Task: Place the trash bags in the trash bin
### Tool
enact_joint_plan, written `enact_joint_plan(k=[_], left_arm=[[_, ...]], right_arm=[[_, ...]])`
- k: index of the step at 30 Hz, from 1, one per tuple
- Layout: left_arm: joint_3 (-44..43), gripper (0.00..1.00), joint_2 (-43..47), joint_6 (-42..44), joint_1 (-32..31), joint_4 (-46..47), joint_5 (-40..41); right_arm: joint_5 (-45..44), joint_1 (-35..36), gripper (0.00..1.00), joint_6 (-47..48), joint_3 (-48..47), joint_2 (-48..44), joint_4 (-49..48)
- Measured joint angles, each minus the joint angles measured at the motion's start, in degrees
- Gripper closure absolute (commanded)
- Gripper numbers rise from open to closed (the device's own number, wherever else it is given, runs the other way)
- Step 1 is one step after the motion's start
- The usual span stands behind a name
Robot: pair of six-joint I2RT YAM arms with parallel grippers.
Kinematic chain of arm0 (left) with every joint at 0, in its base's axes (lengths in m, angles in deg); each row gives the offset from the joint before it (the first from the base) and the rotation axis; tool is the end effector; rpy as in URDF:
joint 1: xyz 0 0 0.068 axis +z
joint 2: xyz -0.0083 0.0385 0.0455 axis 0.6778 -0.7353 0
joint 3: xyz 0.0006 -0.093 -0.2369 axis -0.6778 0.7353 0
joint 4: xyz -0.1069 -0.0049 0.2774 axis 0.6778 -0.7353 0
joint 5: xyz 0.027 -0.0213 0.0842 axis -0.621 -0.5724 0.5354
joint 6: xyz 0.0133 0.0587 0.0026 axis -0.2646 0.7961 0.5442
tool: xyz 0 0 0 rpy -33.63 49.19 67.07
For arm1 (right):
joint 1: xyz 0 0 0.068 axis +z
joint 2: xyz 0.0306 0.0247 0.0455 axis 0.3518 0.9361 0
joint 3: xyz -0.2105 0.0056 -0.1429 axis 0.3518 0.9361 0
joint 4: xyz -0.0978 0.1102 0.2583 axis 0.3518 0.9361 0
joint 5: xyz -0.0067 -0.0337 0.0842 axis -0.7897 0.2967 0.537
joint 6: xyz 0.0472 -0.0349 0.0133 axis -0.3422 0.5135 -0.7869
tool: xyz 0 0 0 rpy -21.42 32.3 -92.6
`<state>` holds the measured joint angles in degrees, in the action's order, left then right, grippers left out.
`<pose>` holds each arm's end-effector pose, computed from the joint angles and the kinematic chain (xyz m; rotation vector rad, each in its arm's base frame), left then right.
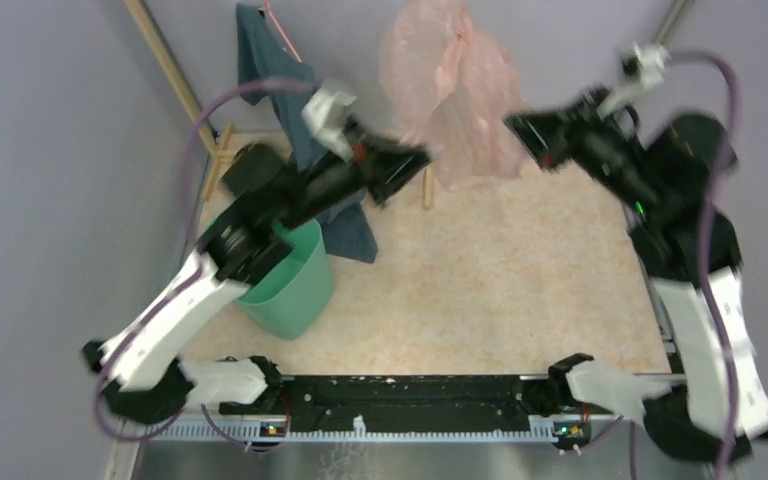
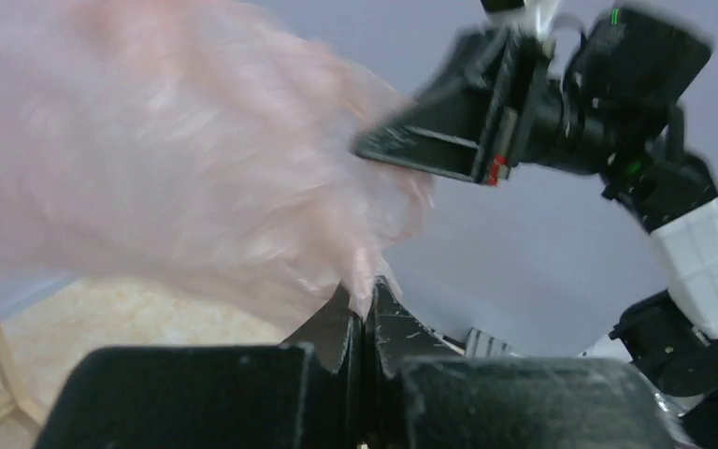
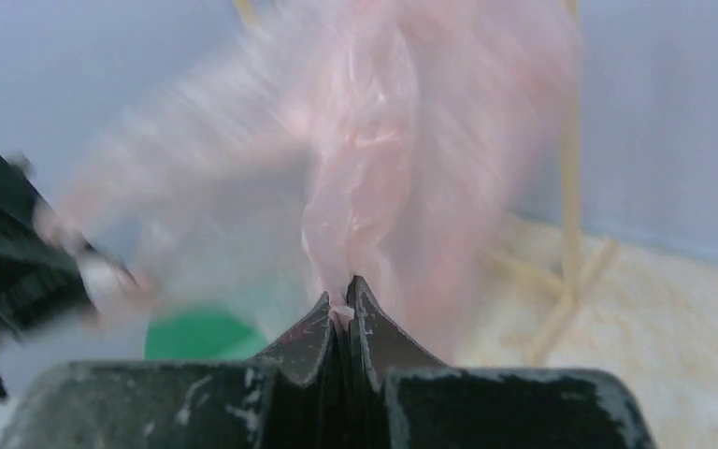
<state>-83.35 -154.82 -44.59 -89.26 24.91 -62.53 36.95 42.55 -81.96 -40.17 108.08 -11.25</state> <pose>0.2185 -0.2451 0.5430 0.5302 1.3770 -1.1082 0.2302 0.1058 0.5667 -0.2191 1.6013 0.8198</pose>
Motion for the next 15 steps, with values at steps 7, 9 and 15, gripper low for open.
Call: enact_joint_plan(k=[7,9,15], left_arm=[[35.28,1.00,18.75,-2.03,-0.90,8.50,12.48],[40.00,1.00,13.38,-2.93,-0.87,4.24,14.10],[42.51,1.00,7.43,-1.77,-0.81,-9.77,15.56]], right_arm=[[1.90,0.39,1.00,-1.88,54.99,-29.94,-19.43],[2.03,0.39,1.00,-4.09,67.58,-25.83,-19.45],[-1.01,0.37,1.00,-2.34,60.72,-17.97,1.18]])
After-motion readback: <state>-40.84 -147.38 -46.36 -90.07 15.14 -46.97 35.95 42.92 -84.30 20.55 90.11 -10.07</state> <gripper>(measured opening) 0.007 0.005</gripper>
